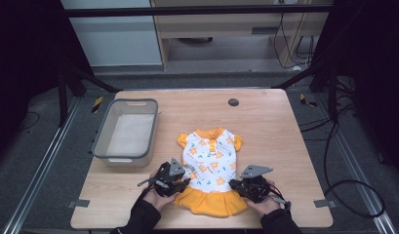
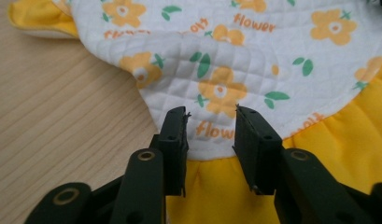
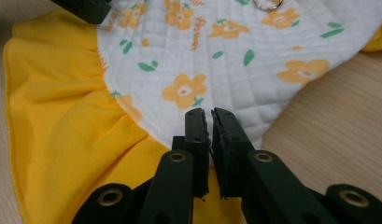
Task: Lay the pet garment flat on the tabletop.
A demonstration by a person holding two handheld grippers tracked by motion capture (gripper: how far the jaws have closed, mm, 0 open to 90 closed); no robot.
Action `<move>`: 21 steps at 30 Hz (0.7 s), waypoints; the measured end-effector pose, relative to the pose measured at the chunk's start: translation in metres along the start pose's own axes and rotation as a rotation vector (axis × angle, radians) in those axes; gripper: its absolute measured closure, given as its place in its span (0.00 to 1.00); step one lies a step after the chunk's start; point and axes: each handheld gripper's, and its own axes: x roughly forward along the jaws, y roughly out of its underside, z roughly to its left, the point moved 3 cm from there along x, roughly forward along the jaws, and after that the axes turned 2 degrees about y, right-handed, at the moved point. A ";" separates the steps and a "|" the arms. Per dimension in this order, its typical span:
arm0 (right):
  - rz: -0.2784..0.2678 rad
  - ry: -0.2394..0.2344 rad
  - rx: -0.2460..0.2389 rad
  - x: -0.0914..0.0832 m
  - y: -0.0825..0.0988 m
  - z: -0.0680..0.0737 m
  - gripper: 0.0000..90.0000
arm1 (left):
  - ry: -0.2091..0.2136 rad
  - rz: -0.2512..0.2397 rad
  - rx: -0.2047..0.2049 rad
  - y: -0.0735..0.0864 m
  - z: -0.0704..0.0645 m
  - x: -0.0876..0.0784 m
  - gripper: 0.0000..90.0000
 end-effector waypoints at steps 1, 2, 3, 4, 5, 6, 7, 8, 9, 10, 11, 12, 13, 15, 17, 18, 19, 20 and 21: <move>0.000 0.000 0.000 0.000 0.000 0.000 0.92 | 0.000 0.000 0.000 0.000 0.000 0.000 0.66; -0.027 0.015 0.009 -0.004 -0.002 -0.003 0.89 | -0.005 -0.019 -0.005 0.000 0.000 -0.004 0.66; -0.038 0.026 0.010 -0.006 -0.003 -0.005 0.88 | -0.005 -0.044 -0.013 -0.001 0.002 -0.011 0.65; -0.061 0.038 0.021 -0.010 -0.004 -0.008 0.86 | -0.011 -0.061 -0.022 0.000 0.003 -0.016 0.62; -0.080 0.048 0.031 -0.013 -0.005 -0.011 0.84 | -0.017 -0.074 -0.026 0.003 0.006 -0.021 0.60; -0.094 0.060 0.038 -0.016 -0.005 -0.014 0.82 | -0.026 -0.085 -0.033 0.006 0.008 -0.026 0.58; -0.110 0.073 0.045 -0.019 -0.006 -0.018 0.80 | -0.032 -0.092 -0.043 0.009 0.011 -0.030 0.55; -0.120 0.088 0.053 -0.022 -0.005 -0.021 0.78 | -0.038 -0.097 -0.054 0.014 0.015 -0.035 0.53; -0.129 0.102 0.062 -0.024 -0.005 -0.025 0.75 | -0.042 -0.100 -0.067 0.018 0.018 -0.039 0.51; -0.140 0.122 0.069 -0.027 -0.004 -0.029 0.73 | -0.048 -0.107 -0.078 0.022 0.021 -0.042 0.49; -0.146 0.135 0.077 -0.028 -0.003 -0.032 0.70 | -0.052 -0.112 -0.098 0.027 0.025 -0.046 0.47; -0.146 0.157 0.082 -0.031 -0.001 -0.037 0.67 | -0.053 -0.112 -0.107 0.031 0.028 -0.049 0.46; -0.148 0.169 0.086 -0.033 0.000 -0.039 0.65 | -0.059 -0.118 -0.119 0.036 0.032 -0.053 0.45; -0.142 0.197 0.116 -0.037 0.004 -0.048 0.61 | -0.075 -0.109 -0.123 0.044 0.037 -0.058 0.43; -0.144 0.225 0.136 -0.041 0.008 -0.056 0.56 | -0.091 -0.105 -0.135 0.053 0.044 -0.064 0.40; -0.148 0.238 0.147 -0.043 0.010 -0.060 0.53 | -0.096 -0.107 -0.142 0.057 0.046 -0.067 0.39; -0.155 0.252 0.160 -0.046 0.012 -0.063 0.50 | -0.100 -0.110 -0.149 0.059 0.048 -0.069 0.38; -0.158 0.264 0.162 -0.047 0.014 -0.066 0.48 | -0.108 -0.109 -0.156 0.064 0.051 -0.071 0.37; -0.164 0.282 0.173 -0.050 0.016 -0.070 0.45 | -0.117 -0.109 -0.159 0.067 0.054 -0.073 0.35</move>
